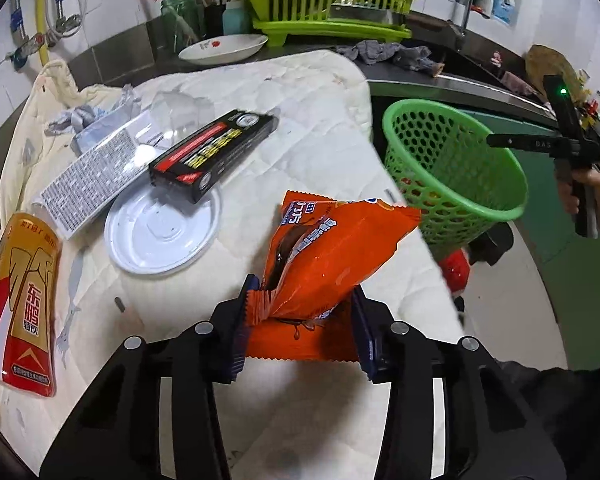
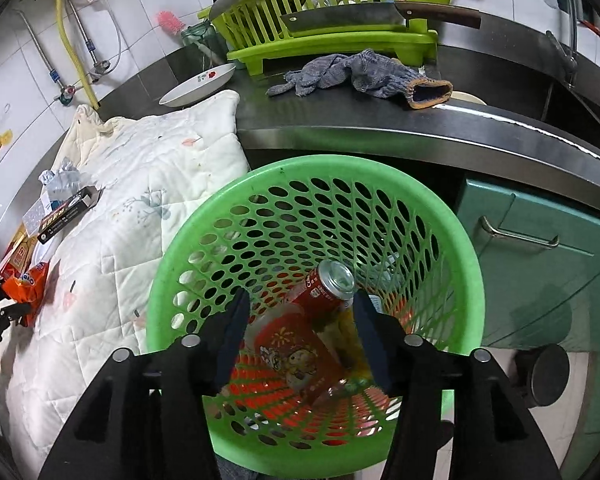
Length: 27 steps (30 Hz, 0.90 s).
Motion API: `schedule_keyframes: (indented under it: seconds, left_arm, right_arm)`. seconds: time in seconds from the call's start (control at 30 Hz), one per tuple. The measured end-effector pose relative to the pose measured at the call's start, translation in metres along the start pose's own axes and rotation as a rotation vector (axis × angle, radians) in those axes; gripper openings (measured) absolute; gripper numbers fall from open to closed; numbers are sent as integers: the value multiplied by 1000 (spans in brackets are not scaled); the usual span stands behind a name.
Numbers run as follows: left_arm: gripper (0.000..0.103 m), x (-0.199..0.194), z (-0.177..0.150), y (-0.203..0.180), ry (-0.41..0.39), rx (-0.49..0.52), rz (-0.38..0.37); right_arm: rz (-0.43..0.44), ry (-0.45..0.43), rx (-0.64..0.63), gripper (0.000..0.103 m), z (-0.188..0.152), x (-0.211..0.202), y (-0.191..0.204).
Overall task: Collect trash
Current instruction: 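Drop the yellow bag into the basket with the right tool while the left tool grasps the orange wafer bag, then carry the orange wafer bag with the left tool and drop it into the basket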
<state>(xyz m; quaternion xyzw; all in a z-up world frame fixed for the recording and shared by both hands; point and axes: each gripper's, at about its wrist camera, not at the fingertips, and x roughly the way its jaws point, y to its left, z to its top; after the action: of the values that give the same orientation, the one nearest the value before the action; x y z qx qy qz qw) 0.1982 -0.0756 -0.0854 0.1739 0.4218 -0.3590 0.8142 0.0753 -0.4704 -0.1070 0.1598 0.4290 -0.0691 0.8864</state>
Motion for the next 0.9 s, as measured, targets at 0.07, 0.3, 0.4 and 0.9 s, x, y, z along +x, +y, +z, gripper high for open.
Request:
schedule_keyframes:
  seconds: [0.07, 0.3, 0.4, 0.9]
  left_arm:
    - [41, -2, 2, -5, -10, 4, -3]
    - [39, -12, 13, -14, -63, -39, -34]
    - [39, -13, 22, -20, -82, -59, -67]
    - [39, 53, 100, -121, -63, -20, -251]
  right_arm:
    - [1, -5, -1, 53, -1, -3, -1]
    - [10, -17, 2, 53, -3, -9, -2]
    - [14, -24, -3, 53, -2, -13, -1]
    - [-21, -116, -45, 61, -8, -60, -12]
